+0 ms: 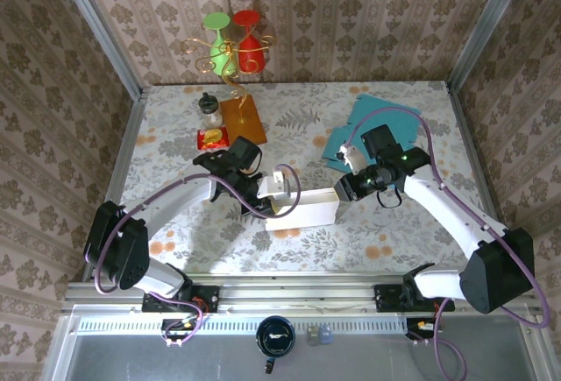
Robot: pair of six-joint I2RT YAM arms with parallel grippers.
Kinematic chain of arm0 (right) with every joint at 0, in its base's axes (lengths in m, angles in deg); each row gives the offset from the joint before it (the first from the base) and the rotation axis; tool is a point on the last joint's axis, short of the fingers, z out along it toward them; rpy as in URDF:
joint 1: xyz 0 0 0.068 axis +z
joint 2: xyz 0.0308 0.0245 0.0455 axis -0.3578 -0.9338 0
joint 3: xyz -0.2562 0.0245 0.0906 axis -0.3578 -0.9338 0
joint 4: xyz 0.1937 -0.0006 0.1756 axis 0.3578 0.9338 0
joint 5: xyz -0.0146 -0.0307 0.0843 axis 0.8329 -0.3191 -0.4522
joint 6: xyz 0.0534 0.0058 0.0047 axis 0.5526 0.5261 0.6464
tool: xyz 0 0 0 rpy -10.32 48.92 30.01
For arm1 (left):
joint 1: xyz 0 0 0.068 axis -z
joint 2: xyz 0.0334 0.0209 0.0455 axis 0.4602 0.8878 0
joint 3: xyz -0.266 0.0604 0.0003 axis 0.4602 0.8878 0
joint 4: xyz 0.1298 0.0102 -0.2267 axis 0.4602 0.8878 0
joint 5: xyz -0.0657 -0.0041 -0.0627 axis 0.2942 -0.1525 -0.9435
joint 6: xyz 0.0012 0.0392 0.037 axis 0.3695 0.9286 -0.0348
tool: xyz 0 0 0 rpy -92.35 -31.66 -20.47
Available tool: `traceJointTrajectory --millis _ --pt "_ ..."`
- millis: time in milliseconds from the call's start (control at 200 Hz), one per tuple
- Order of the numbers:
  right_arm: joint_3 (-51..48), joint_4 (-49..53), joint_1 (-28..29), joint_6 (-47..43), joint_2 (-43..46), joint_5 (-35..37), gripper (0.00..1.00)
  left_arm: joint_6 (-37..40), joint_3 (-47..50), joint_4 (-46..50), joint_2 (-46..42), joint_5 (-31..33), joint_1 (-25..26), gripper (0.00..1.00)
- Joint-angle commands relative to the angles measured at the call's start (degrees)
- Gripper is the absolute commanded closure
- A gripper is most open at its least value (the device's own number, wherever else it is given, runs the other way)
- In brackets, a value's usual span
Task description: Fold the paper box
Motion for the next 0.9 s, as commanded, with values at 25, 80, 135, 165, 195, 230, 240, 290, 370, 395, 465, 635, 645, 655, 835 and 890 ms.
traceJointTrajectory --millis 25,80,135,165,195,230,240,290,370,395,465,635,645,655,835,890 --pt "2.24 0.93 0.5 -0.69 -0.97 2.07 0.72 0.7 -1.45 0.78 0.37 -1.88 -0.28 0.73" --pt "2.54 1.05 0.58 -0.69 -1.26 2.23 0.73 0.61 -1.43 0.79 0.36 -1.87 -0.3 0.73" --pt "2.77 1.03 0.77 -0.78 -1.46 2.46 0.74 0.5 -1.44 0.71 0.36 -1.86 -0.27 0.73" --pt "2.9 1.02 0.76 -0.73 -1.53 2.66 0.75 0.43 -1.46 0.68 0.36 -1.85 -0.3 0.73" --pt "2.97 1.02 0.85 -0.77 -1.6 2.85 0.75 0.35 -1.44 0.69 0.35 -1.95 -0.25 0.73" --pt "3.06 1.07 0.92 -0.87 -1.62 2.92 0.76 0.34 -1.42 0.66 0.36 -1.96 -0.25 0.73" --pt "3.07 1.1 0.95 -0.89 -1.61 2.92 0.76 0.34 -1.43 0.63 0.37 -2.02 -0.25 0.73" --pt "3.16 1.05 0.93 -0.9 -1.7 2.88 0.78 0.24 -1.44 0.59 0.37 -2.02 -0.3 0.73" --pt "3.51 1.45 1.04 -0.99 -1.92 2.95 0.81 0.08 -1.41 0.63 0.37 -1.89 -0.3 0.73" --pt "3.49 1.57 1.07 -1.04 -2.0 3.03 0.81 0.12 -1.47 0.57 0.37 -1.94 -0.29 0.73" --pt "3.22 1.55 1.22 -1.04 -1.94 3.29 0.82 -0.01 -1.48 0.48 0.35 -1.95 -0.27 0.73" --pt "3.06 1.32 1.62 -0.86 -1.94 4.57 0.85 -0.58 -1.5 0.29 0.4 -1.91 -0.22 0.73" --pt "3.12 1.29 1.72 -0.86 -1.93 4.78 0.85 -0.61 -1.56 0.2 0.44 -1.81 -0.2 0.73" --pt "3.09 1.29 1.81 -0.8 -1.97 5.1 0.85 -0.66 -1.53 0.14 0.45 -1.9 -0.21 0.74" --pt "3.11 0.03 3.48 1.3 -1.57 9.41 0.99 -3.53 -1.76 -0.99 0.89 -1.43 -0.29 0.75" --pt "2.83 -0.86 4.2 2.92 -1.24 10.69 1.0 -4.98 -1.72 -1.89 0.98 -1.26 -0.4 0.76"
